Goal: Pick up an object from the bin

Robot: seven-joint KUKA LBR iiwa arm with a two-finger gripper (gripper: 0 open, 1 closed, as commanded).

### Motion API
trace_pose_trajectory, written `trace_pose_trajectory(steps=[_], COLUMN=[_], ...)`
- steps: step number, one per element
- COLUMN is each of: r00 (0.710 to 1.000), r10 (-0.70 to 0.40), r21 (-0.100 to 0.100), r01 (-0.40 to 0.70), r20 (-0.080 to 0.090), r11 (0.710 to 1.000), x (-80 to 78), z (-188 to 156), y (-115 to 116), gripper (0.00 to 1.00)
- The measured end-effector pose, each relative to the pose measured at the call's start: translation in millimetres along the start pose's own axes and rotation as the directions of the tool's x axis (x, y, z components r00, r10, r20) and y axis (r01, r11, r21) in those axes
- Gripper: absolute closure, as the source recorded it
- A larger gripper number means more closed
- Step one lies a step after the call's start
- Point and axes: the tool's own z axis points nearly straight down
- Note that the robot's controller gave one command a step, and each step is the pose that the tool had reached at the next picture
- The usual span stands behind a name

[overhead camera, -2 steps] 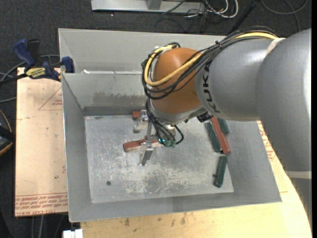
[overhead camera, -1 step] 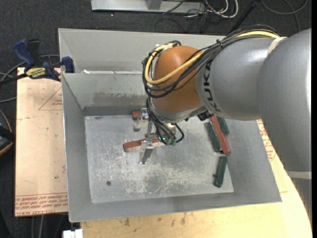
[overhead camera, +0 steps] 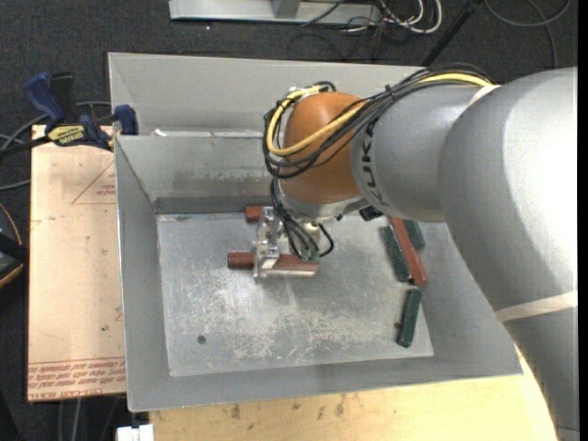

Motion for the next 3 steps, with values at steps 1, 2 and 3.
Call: trace_pose_trajectory(steps=[1,2,3], r00=[1.0,0.999,1.0], r10=[0.0,-0.037,-0.002], r21=[0.0,-0.007,0.006], r01=[0.0,0.036,0.002], r20=[0.0,-0.012,-0.017], r11=[1.0,0.999,1.0], x=[0.0,-13.5,8.1], z=[0.0,0.8,-202.8], y=[0.0,-11.3,16.3], gripper=[1.0,1.0,1.0])
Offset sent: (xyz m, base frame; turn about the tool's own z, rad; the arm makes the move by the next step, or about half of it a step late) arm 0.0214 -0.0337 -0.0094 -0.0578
